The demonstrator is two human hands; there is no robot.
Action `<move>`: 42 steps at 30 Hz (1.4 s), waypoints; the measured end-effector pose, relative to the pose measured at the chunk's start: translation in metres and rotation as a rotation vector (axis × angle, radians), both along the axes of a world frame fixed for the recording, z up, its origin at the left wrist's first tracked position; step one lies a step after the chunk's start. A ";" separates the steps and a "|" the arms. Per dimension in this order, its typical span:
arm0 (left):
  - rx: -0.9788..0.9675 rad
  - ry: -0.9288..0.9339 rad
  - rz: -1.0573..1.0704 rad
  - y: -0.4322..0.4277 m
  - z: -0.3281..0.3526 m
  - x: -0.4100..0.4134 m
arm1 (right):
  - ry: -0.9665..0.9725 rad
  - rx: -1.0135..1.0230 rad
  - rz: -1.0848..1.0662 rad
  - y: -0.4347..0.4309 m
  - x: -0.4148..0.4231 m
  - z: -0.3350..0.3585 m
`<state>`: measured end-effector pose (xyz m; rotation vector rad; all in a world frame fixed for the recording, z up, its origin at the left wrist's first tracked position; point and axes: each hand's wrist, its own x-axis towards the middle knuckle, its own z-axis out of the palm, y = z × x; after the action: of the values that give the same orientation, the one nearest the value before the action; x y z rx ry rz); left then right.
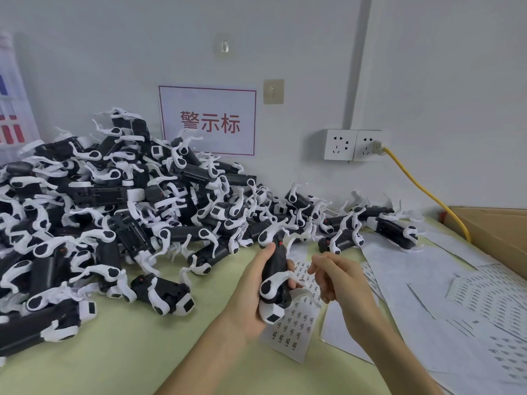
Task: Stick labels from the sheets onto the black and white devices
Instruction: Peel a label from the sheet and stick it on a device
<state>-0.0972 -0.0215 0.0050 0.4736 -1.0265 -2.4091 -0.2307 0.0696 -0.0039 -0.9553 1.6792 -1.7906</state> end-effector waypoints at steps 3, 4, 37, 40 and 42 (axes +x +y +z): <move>-0.035 -0.022 -0.003 -0.004 -0.003 0.000 | 0.003 0.004 -0.002 0.000 0.000 0.001; -0.058 -0.042 -0.006 -0.005 -0.004 0.001 | 0.005 0.007 -0.004 0.000 0.000 0.001; -0.122 -0.252 -0.136 0.009 -0.007 -0.019 | 0.094 0.174 0.387 0.021 -0.026 0.010; -0.154 -0.298 -0.157 0.011 -0.001 -0.023 | 0.086 0.174 0.382 0.021 -0.031 0.009; -0.097 -0.248 -0.174 0.014 -0.001 -0.019 | 0.066 0.119 0.345 0.021 -0.037 0.010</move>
<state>-0.1157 -0.0076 0.0038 0.6878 -1.3339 -2.4814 -0.2679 0.0908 0.0056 -1.1792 1.5297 -1.4320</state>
